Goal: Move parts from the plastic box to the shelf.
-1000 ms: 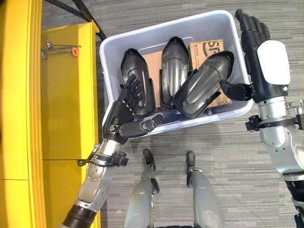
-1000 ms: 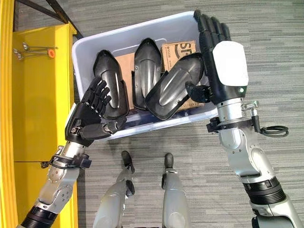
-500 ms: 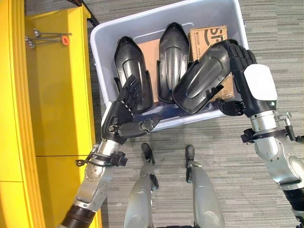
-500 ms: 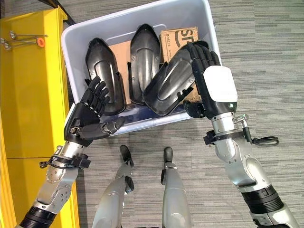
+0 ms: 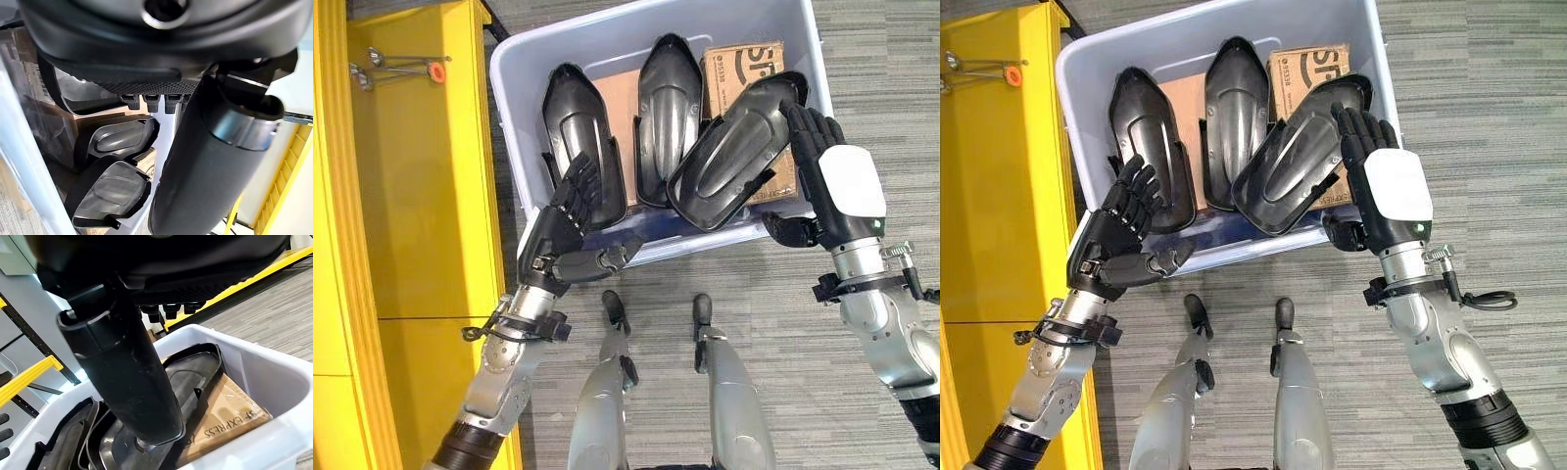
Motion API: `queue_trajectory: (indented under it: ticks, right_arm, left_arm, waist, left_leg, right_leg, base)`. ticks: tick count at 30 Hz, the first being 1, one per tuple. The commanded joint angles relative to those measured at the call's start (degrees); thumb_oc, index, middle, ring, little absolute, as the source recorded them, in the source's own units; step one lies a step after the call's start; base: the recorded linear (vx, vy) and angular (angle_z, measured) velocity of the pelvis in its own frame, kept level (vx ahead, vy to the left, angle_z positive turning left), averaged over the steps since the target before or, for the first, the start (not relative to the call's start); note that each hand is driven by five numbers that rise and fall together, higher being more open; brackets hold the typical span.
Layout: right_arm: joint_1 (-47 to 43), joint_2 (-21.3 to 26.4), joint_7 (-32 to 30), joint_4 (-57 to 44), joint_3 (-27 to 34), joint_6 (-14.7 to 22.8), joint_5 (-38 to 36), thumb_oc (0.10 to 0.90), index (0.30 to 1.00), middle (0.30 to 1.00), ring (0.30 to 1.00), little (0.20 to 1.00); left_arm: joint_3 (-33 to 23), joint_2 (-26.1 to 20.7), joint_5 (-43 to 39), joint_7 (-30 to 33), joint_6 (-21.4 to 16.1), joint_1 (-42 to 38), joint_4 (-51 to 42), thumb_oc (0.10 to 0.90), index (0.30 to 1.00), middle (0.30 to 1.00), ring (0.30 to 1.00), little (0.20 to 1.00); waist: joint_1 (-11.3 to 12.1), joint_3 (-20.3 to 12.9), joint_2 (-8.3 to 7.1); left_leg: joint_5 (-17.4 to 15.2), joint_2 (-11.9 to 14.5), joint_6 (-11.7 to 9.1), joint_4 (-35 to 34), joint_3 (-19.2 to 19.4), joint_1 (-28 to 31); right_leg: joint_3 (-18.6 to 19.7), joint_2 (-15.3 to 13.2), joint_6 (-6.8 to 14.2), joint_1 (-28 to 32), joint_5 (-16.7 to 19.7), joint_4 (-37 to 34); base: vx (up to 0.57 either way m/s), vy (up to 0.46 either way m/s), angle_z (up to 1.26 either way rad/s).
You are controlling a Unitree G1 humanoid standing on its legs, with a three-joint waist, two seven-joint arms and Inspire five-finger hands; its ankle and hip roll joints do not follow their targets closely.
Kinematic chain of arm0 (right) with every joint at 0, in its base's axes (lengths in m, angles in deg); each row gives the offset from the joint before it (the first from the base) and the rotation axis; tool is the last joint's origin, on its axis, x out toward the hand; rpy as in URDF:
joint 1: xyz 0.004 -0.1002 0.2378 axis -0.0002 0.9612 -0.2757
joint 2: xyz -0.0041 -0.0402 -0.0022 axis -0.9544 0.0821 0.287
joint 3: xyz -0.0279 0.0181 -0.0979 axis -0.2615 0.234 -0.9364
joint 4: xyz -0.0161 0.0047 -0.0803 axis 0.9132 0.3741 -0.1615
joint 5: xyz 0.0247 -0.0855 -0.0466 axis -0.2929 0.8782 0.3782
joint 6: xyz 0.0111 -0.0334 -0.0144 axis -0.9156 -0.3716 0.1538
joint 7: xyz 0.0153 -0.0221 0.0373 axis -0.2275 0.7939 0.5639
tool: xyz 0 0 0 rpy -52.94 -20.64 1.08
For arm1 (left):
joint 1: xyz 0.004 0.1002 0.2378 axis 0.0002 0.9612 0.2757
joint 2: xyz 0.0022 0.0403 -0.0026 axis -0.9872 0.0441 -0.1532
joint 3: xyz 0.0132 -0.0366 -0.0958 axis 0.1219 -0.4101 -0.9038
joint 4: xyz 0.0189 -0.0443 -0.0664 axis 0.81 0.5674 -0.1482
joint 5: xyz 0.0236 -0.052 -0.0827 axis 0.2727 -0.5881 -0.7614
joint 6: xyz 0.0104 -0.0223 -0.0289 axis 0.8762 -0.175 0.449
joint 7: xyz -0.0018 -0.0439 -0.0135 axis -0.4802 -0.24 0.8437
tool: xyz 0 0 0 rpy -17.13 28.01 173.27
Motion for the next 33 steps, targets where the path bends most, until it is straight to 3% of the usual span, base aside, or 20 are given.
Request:
queue_trajectory:
  ticks: [1,13,20,33]
  right_arm:
    - [-6.8,4.0,-4.3,-2.5,1.5,2.8,3.2,0.900,1.000,1.000,1.000,1.000]
    - [-14.6,3.0,-5.5,6.0,-5.1,4.0,7.7,0.900,1.000,1.000,1.000,1.000]
    - [-19.7,3.0,-8.1,16.4,-11.0,3.9,11.5,0.900,1.000,1.000,1.000,1.000]
    - [-24.8,3.0,-10.0,28.2,-16.3,0.3,10.1,0.900,1.000,1.000,1.000,1.000]
  left_arm:
    - [-2.1,-2.7,0.7,-2.2,-5.1,-2.2,-6.6,0.900,1.000,1.000,1.000,1.000]
    - [-1.1,-2.8,0.9,-4.3,-4.5,-3.6,-5.1,0.900,1.000,1.000,1.000,1.000]
    - [0.4,-3.0,0.7,-6.1,-5.9,-4.7,-2.7,0.900,1.000,1.000,1.000,1.000]
    - [1.2,-3.5,0.1,-7.5,-6.5,-5.3,-1.2,0.900,1.000,1.000,1.000,1.000]
  waist:
    - [-0.1,-0.8,-1.70]
    - [2.1,-0.8,-0.81]
    - [3.4,-0.8,-0.14]
    - [5.0,-0.8,0.90]
  left_leg:
    - [-6.8,3.5,-3.7,4.8,-4.5,1.0]
    - [-6.9,2.6,-3.3,7.4,-5.9,-3.1]
    - [-7.0,2.2,-3.0,8.7,-6.7,-5.6]
    - [-7.1,1.9,-2.8,10.3,-7.5,-8.4]
  right_leg:
    - [-0.5,0.0,-0.6,1.7,-1.2,-1.9]
    - [-1.3,-0.4,-1.1,-2.2,-2.7,2.7]
    - [-1.8,-0.9,-1.1,-4.6,-3.0,4.5]
    - [-2.4,-1.2,-1.3,-7.2,-3.6,7.0]
  base:
    - [0.01,-0.053,0.03]
    - [0.01,-0.048,0.06]
    - [0.01,-0.051,0.09]
    - [0.01,-0.016,0.03]
